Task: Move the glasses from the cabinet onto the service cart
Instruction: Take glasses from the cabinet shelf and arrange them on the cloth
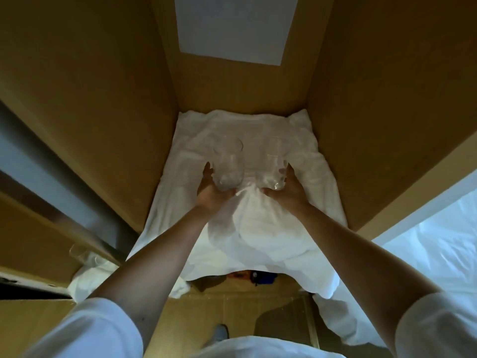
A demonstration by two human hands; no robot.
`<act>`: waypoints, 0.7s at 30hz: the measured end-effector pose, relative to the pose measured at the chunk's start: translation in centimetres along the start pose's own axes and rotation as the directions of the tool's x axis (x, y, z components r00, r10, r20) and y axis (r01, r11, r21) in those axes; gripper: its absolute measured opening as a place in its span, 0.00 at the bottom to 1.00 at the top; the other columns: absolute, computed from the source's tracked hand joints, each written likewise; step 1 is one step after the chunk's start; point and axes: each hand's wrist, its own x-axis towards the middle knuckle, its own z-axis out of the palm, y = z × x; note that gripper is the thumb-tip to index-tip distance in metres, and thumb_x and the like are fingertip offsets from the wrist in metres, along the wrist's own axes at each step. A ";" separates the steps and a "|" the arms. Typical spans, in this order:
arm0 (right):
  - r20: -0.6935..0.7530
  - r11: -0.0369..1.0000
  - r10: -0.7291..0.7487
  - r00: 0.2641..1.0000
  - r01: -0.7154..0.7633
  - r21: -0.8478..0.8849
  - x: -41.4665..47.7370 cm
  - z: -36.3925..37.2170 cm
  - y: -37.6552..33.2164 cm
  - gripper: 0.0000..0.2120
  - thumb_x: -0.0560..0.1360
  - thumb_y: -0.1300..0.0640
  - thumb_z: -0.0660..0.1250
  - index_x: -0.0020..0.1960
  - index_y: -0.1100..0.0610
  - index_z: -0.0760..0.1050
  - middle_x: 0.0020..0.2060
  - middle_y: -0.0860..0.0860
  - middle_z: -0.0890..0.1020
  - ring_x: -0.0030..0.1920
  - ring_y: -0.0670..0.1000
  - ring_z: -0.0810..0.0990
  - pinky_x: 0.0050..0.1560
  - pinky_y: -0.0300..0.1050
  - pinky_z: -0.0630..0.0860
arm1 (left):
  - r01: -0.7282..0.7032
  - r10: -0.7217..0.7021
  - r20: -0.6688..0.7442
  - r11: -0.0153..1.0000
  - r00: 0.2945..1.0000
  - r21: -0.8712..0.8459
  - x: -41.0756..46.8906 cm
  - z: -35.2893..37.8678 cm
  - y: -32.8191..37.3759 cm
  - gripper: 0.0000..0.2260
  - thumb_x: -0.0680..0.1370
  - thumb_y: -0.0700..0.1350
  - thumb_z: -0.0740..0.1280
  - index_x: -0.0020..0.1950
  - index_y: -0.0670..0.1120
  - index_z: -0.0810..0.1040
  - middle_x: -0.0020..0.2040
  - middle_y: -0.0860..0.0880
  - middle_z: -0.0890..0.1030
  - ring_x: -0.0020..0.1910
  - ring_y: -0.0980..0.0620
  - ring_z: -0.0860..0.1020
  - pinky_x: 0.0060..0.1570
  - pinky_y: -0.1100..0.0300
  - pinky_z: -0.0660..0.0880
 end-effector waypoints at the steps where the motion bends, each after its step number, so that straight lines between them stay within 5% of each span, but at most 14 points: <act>1: -0.001 0.999 0.022 1.000 -0.022 0.047 -0.1 0.1 -0.1 0.51 0.63 0.50 0.79 0.76 0.54 0.52 0.67 0.52 0.70 0.66 0.53 0.71 0.66 0.52 0.69 | -0.032 0.016 0.061 0.964 0.998 0.263 0.4 0.3 -0.6 0.30 0.75 0.53 0.70 0.72 0.48 0.63 0.65 0.46 0.74 0.63 0.46 0.73 0.61 0.54 0.70; 3: 0.005 0.998 0.053 0.999 -0.053 0.031 -0.3 0.5 -0.3 0.53 0.62 0.48 0.80 0.76 0.52 0.51 0.68 0.51 0.71 0.66 0.54 0.72 0.66 0.54 0.70 | 0.148 -0.130 -0.076 0.920 0.989 0.364 1.0 1.2 -1.6 0.46 0.67 0.56 0.76 0.76 0.48 0.52 0.69 0.47 0.70 0.65 0.46 0.71 0.61 0.59 0.67; 8: 0.030 0.995 0.095 0.995 -0.095 0.007 0.5 0.8 0.2 0.53 0.60 0.44 0.79 0.75 0.48 0.51 0.66 0.51 0.72 0.63 0.54 0.74 0.63 0.57 0.72 | 0.287 -0.263 -0.132 0.934 0.956 0.212 2.0 2.0 -2.3 0.48 0.63 0.60 0.75 0.73 0.55 0.48 0.66 0.50 0.70 0.65 0.47 0.70 0.59 0.61 0.65; 13: -0.006 0.989 0.141 0.990 -0.141 -0.047 0.6 1.1 0.3 0.48 0.59 0.41 0.78 0.72 0.50 0.58 0.62 0.52 0.75 0.59 0.55 0.76 0.60 0.56 0.74 | 0.169 -0.101 -0.200 0.918 0.975 0.359 1.2 2.8 -2.4 0.35 0.68 0.63 0.70 0.66 0.47 0.60 0.65 0.49 0.67 0.63 0.46 0.68 0.63 0.56 0.67; 17: -0.041 0.996 0.093 0.995 -0.092 0.016 0.4 1.4 0.2 0.47 0.55 0.38 0.77 0.67 0.52 0.62 0.55 0.46 0.75 0.58 0.52 0.76 0.61 0.56 0.72 | 0.191 -0.162 -0.167 0.966 0.973 0.174 1.3 2.5 -2.7 0.44 0.62 0.67 0.71 0.70 0.50 0.59 0.63 0.53 0.72 0.65 0.47 0.70 0.63 0.55 0.67; 21: -0.101 0.995 0.075 0.992 -0.068 0.068 -0.4 1.5 -0.3 0.42 0.59 0.40 0.78 0.65 0.54 0.64 0.53 0.46 0.76 0.55 0.50 0.77 0.62 0.49 0.72 | 0.129 -0.111 -0.170 0.987 0.979 0.100 0.3 1.6 -2.1 0.40 0.62 0.60 0.76 0.68 0.54 0.59 0.54 0.58 0.74 0.54 0.54 0.74 0.50 0.67 0.67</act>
